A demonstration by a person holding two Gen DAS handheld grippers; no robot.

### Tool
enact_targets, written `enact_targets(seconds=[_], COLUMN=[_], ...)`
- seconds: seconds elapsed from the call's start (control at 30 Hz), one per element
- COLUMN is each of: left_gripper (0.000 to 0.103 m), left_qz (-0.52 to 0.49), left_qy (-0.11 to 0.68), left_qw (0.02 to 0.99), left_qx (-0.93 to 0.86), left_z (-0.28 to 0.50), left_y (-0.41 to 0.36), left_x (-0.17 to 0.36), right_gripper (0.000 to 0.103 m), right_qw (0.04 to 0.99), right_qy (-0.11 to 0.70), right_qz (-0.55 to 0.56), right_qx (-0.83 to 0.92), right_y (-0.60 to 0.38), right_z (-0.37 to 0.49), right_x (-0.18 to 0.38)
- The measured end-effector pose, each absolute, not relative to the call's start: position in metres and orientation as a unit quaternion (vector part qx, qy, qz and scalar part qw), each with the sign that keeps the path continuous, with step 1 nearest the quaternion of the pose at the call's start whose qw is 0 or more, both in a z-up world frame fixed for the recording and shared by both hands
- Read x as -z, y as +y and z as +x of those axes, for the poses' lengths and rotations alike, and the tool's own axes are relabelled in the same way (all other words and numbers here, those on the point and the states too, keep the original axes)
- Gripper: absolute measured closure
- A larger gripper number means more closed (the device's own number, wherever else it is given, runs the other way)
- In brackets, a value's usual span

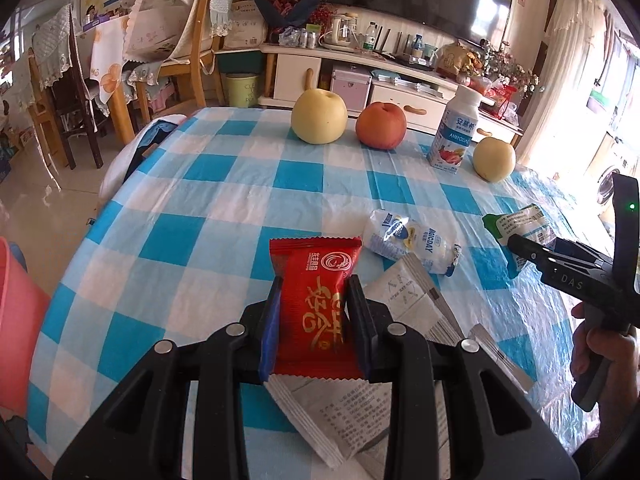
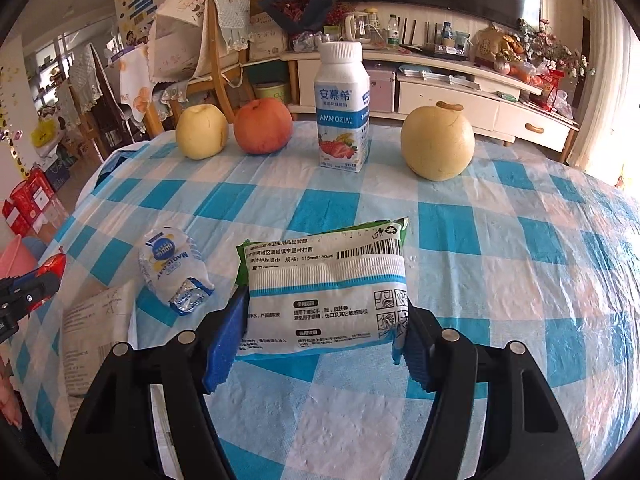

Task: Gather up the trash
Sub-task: 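Carry both packets over the pink bucket and open both grippers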

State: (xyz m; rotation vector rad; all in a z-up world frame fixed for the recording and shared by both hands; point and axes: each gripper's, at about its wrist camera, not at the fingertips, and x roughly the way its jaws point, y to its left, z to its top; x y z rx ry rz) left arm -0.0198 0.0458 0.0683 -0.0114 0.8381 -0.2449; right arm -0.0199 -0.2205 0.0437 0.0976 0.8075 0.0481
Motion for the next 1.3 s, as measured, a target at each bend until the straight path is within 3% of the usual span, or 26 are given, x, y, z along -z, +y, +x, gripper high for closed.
enact_targets(seconds=[0.63, 1.3], left_gripper=[0.070, 0.070], left_qz=[-0.024, -0.066], left_qy=[0.386, 0.357], left_qw=[0.915, 0.929], left_qx=[0.113, 0.077], left_z=[-0.092, -0.131], left_y=[0.114, 0.226], left_x=[-0.097, -0.103], right_gripper=[0.034, 0.034], right_qw=[0.931, 0.921], right_qy=[0.359, 0.372], right_qz=[0.051, -0.016], right_qx=[-0.034, -0.111], right_y=[-0.177, -0.043], right_z=[-0.066, -0.124], right_x=[-0.069, -0.086])
